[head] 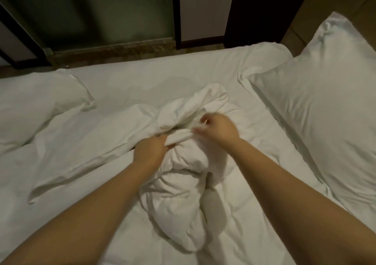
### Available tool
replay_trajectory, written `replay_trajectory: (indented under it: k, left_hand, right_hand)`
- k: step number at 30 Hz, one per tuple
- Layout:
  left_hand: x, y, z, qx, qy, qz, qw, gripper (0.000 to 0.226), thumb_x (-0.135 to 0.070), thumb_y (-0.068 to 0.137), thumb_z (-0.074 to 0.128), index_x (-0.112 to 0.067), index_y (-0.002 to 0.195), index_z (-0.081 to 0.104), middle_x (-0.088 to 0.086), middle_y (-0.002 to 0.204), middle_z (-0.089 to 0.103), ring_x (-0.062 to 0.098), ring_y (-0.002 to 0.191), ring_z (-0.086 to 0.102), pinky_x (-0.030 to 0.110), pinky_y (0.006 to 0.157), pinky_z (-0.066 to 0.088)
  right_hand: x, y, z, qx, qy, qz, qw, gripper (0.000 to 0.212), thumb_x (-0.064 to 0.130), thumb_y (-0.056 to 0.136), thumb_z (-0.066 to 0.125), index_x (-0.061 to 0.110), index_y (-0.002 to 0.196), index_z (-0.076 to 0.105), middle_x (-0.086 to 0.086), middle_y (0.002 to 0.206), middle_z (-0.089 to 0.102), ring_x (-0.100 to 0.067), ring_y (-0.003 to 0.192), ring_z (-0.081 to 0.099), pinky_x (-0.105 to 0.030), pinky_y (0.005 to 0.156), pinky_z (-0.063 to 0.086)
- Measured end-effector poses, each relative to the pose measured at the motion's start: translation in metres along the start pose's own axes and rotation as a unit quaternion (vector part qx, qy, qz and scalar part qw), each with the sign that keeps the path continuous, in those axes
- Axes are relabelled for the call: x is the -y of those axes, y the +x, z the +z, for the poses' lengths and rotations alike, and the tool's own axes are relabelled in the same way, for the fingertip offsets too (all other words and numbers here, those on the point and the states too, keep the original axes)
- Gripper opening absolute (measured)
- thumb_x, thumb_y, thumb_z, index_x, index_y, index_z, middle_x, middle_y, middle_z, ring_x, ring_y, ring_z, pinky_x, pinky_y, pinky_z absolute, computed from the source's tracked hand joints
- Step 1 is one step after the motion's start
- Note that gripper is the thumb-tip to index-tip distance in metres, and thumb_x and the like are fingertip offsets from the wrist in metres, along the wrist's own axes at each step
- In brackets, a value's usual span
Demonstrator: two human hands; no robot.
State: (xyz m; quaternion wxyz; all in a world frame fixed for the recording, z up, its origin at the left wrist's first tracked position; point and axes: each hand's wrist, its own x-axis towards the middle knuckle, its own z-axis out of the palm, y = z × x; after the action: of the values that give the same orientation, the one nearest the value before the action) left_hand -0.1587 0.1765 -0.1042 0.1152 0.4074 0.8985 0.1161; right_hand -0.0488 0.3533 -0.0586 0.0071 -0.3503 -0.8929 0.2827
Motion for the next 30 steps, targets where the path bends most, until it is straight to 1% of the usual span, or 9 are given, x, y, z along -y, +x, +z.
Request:
replay_trajectory:
  k: [3,7,10,12,16,18,21,25,30]
  left_hand:
    - [-0.009,0.013,-0.011,-0.110,-0.016,0.071,0.991,0.023,-0.029,0.087,0.053,-0.014,0.077,0.067,0.007,0.070,0.067,0.029,0.063,0.062,0.031,0.056,0.044]
    - [0.002,0.036,-0.027,-0.241,0.150,0.074,0.956,0.013,-0.032,0.068,0.071,-0.021,0.063,0.065,0.006,0.077,0.065,0.028,0.076,0.057,0.036,0.068,0.034]
    - [0.019,0.050,-0.030,-0.062,0.131,-0.073,0.987,0.029,-0.047,0.078,0.068,-0.031,0.101,0.070,0.014,0.147,0.037,0.031,0.137,0.027,0.051,0.109,0.018]
    - [0.025,0.056,-0.010,0.105,0.133,-0.126,0.977,0.048,-0.056,0.086,0.055,-0.029,0.126,0.055,0.012,0.149,0.034,0.027,0.138,0.028,0.043,0.110,0.020]
    - [0.025,0.054,0.010,0.068,0.043,-0.137,0.987,0.042,-0.049,0.092,0.049,-0.010,0.108,0.054,0.010,0.105,0.064,0.029,0.098,0.061,0.033,0.076,0.043]
    - [0.025,0.057,-0.003,0.043,-0.008,-0.142,0.989,0.040,-0.045,0.092,0.051,-0.009,0.107,0.055,0.012,0.103,0.064,0.030,0.097,0.060,0.032,0.073,0.040]
    - [0.014,0.070,-0.040,0.025,0.021,-0.026,0.999,0.043,-0.040,0.094,0.042,-0.011,0.121,0.058,0.011,0.117,0.063,0.027,0.108,0.057,0.027,0.083,0.038]
    - [0.021,0.088,-0.086,0.036,0.109,0.068,0.991,0.046,-0.045,0.092,0.042,-0.015,0.123,0.058,0.008,0.120,0.062,0.026,0.111,0.057,0.029,0.089,0.038]
    - [0.010,0.143,-0.181,-0.083,0.173,0.125,0.974,0.043,-0.038,0.094,0.038,-0.009,0.121,0.054,0.019,0.116,0.058,0.036,0.105,0.056,0.041,0.082,0.039]
  right_hand:
    - [0.006,0.041,-0.038,-0.084,-0.107,-0.063,0.989,0.097,0.059,0.069,0.074,0.032,0.148,0.024,-0.005,0.154,0.024,-0.029,0.141,0.022,-0.049,0.111,0.023]
    - [0.018,0.081,-0.015,0.211,-0.146,-0.049,0.965,0.095,0.051,0.090,0.056,0.028,0.151,-0.013,-0.006,0.160,0.015,-0.028,0.146,0.012,-0.053,0.115,0.004]
    - [0.009,0.075,0.034,0.375,-0.068,-0.021,0.924,0.063,0.031,0.104,0.032,0.012,0.153,-0.004,-0.013,0.159,0.014,-0.028,0.144,0.021,-0.035,0.114,0.013]
    - [-0.001,0.065,0.058,0.414,-0.124,-0.059,0.900,0.055,0.036,0.104,0.029,0.017,0.153,0.013,-0.009,0.158,0.019,-0.027,0.142,0.026,-0.037,0.114,0.019]
    - [0.013,0.074,0.045,0.161,-0.101,-0.136,0.972,0.050,0.054,0.091,0.050,0.026,0.132,0.050,-0.006,0.138,0.046,-0.029,0.126,0.045,-0.041,0.103,0.037]
    - [0.033,0.082,0.026,0.284,0.067,-0.153,0.944,0.092,0.056,0.078,0.069,0.025,0.150,0.022,-0.001,0.154,0.028,-0.022,0.141,0.028,-0.040,0.115,0.025]
    - [0.057,0.090,0.029,0.346,-0.209,-0.241,0.882,0.123,0.062,0.068,0.073,0.025,0.152,-0.010,0.003,0.161,0.005,-0.021,0.148,0.000,-0.049,0.118,-0.002]
    - [0.087,0.101,0.042,0.204,-0.188,-0.283,0.918,0.060,0.040,0.086,0.063,0.019,0.139,0.043,-0.003,0.137,0.054,-0.022,0.128,0.046,-0.037,0.114,0.020]
    - [0.131,0.157,-0.060,0.032,-0.263,-0.328,0.907,0.044,0.033,0.084,0.062,0.023,0.125,0.051,-0.004,0.118,0.063,-0.028,0.108,0.060,-0.036,0.090,0.046]
